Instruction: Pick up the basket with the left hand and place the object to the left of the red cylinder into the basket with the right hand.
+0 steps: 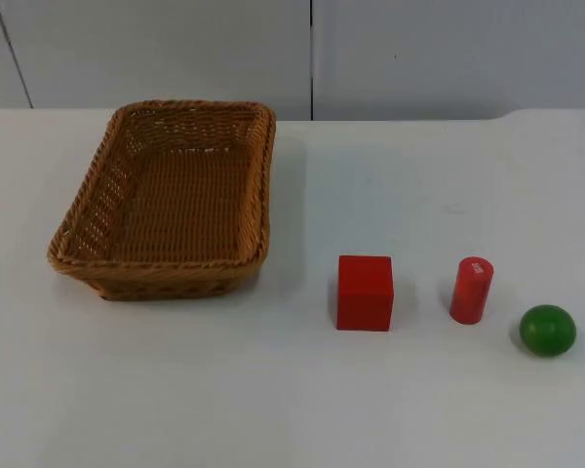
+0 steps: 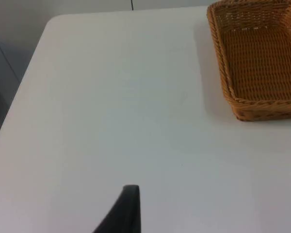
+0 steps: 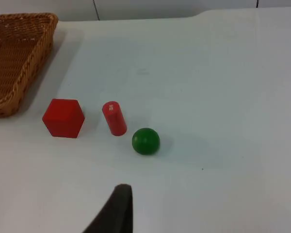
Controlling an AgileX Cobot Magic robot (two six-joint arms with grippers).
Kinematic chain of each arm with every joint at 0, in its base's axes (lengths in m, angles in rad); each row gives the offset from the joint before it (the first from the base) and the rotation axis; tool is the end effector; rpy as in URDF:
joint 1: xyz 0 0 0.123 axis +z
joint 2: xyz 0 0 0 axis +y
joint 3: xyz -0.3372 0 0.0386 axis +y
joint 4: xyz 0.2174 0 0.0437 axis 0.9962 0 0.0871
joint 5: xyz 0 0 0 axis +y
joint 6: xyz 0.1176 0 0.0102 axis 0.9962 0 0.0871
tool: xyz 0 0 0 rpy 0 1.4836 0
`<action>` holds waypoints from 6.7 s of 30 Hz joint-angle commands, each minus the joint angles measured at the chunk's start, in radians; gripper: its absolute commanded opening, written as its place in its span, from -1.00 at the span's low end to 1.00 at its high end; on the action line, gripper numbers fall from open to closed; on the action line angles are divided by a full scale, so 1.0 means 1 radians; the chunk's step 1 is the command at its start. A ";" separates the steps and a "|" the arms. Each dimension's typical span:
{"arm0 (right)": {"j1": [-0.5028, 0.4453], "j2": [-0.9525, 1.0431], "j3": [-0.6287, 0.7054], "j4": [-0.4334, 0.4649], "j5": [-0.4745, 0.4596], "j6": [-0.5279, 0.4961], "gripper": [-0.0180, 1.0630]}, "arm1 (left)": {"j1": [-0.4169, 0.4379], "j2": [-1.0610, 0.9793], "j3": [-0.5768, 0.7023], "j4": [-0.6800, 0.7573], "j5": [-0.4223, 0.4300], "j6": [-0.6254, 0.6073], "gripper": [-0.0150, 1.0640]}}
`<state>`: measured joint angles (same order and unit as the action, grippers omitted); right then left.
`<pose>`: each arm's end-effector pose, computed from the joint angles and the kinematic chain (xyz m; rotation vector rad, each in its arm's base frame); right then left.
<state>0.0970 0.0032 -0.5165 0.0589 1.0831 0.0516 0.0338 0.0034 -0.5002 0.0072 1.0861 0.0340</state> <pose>-0.0650 -0.0002 0.2528 -0.0507 2.0553 0.1628 -0.0633 -0.0014 0.2479 -0.0002 2.0733 0.0502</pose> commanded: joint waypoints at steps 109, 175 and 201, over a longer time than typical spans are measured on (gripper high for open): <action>-0.006 0.973 -0.189 -0.005 -0.366 -0.045 0.98 | -0.091 2.254 -1.151 -0.287 -0.155 0.145 -0.97; -0.004 0.973 -0.189 0.059 -0.320 -0.064 0.98 | 0.131 1.291 -0.113 -0.608 -0.243 0.482 -0.98; 0.500 1.415 -0.481 -0.099 -0.341 0.209 0.89 | 0.131 1.293 -0.113 -0.601 -0.234 0.478 -0.98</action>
<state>0.5508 1.3715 -0.9599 0.0464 0.7643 0.1689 0.1626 1.3060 -0.6122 -0.5688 0.8431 0.5123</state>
